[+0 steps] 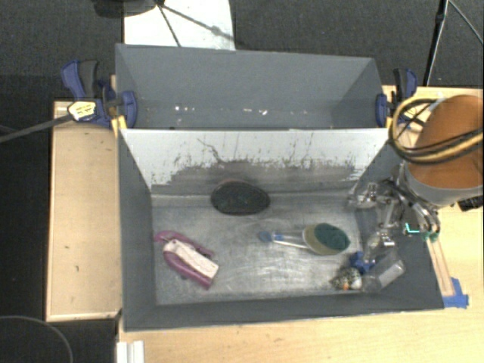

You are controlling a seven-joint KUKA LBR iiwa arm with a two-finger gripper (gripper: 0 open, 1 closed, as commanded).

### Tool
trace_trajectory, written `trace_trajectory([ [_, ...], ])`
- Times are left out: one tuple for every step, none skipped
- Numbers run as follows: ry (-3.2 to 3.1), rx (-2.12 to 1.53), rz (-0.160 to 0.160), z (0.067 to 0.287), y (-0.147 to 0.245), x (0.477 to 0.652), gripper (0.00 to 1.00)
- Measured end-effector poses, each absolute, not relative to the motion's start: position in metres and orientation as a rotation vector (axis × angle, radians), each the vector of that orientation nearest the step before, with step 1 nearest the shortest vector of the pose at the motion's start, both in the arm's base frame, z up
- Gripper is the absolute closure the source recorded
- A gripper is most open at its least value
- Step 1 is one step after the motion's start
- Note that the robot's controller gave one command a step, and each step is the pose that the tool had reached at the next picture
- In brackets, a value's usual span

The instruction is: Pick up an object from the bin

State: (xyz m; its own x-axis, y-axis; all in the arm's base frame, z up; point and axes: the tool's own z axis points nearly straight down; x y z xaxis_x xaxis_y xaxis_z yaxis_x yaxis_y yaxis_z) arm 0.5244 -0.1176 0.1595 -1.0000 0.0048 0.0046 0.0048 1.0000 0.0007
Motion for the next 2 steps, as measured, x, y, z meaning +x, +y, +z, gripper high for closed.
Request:
trace_trajectory([
  [-3.090, 0.650, 0.005, 0.0734, -0.0900, 0.5332, 0.00],
  [-3.093, 0.654, 0.007, 0.0747, -0.0905, 0.5341, 1.00],
])
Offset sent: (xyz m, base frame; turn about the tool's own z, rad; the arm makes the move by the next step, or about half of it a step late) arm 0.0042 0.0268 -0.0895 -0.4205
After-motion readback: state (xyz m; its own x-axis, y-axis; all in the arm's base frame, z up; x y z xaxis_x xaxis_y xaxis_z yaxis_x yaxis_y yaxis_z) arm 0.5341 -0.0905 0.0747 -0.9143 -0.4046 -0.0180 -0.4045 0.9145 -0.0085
